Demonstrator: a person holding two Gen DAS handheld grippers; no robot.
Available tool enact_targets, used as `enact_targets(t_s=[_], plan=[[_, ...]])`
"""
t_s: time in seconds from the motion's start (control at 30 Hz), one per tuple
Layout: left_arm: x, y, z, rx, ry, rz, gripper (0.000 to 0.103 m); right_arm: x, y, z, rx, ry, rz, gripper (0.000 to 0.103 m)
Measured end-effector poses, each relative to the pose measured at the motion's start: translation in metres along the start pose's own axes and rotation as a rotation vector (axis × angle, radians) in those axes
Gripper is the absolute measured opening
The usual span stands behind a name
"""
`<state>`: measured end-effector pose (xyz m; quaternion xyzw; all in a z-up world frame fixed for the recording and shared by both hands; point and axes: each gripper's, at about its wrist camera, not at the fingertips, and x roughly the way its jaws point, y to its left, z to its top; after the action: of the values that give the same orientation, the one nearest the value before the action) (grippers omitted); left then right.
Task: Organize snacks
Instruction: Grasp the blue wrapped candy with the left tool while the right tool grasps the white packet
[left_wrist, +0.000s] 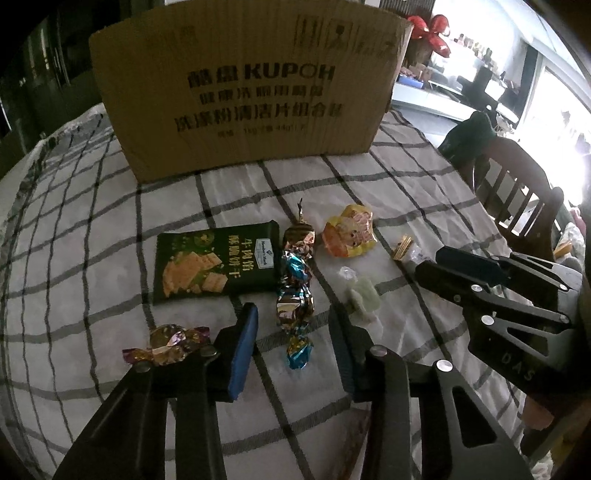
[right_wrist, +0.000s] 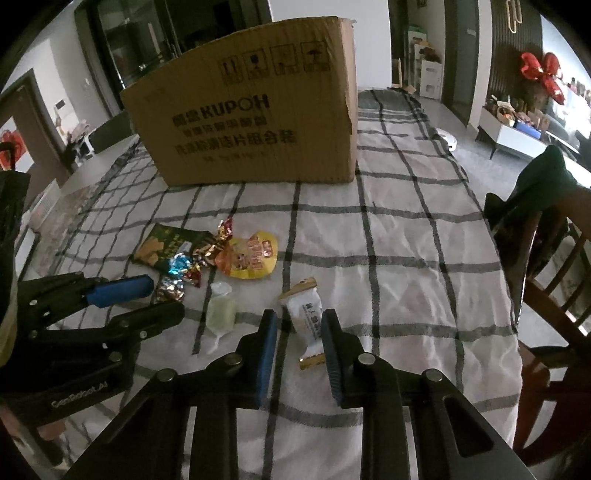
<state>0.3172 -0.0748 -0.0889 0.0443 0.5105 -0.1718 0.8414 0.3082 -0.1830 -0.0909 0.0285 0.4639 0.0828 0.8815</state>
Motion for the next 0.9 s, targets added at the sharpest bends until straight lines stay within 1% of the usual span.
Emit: enact_targets(t_s=[0.1,0.27,0.37,0.4,0.43,0.47,0.63,0.9], plan=[[0.005,0.0,0.002,-0.01,0.01,-0.007,0.036,0.003,-0.001,0.001,0.0,0.004,-0.006,0.026],[0.008,0.0,0.004,-0.017,0.009,-0.007,0.034,0.011,-0.002,0.002,0.008,0.026,0.007,0.026],[0.01,0.0,0.005,-0.018,0.006,0.002,0.026,0.012,-0.001,0.003,0.008,0.019,0.006,0.026],[0.009,0.0,0.005,-0.016,0.005,0.005,0.021,0.012,-0.001,0.003,0.008,0.016,0.004,0.025],[0.01,0.0,0.005,-0.012,0.005,0.006,0.021,0.013,-0.001,0.003,0.007,0.014,0.003,0.021],[0.01,0.0,0.005,-0.009,0.004,0.005,0.021,0.013,0.001,0.002,0.002,0.01,-0.001,0.02],[0.004,0.001,0.002,-0.015,-0.003,0.003,0.02,0.009,0.002,0.001,0.006,-0.008,-0.01,0.02],[-0.025,-0.004,0.001,0.005,-0.065,0.012,0.021,-0.018,0.006,0.005,0.014,-0.068,-0.004,0.02]])
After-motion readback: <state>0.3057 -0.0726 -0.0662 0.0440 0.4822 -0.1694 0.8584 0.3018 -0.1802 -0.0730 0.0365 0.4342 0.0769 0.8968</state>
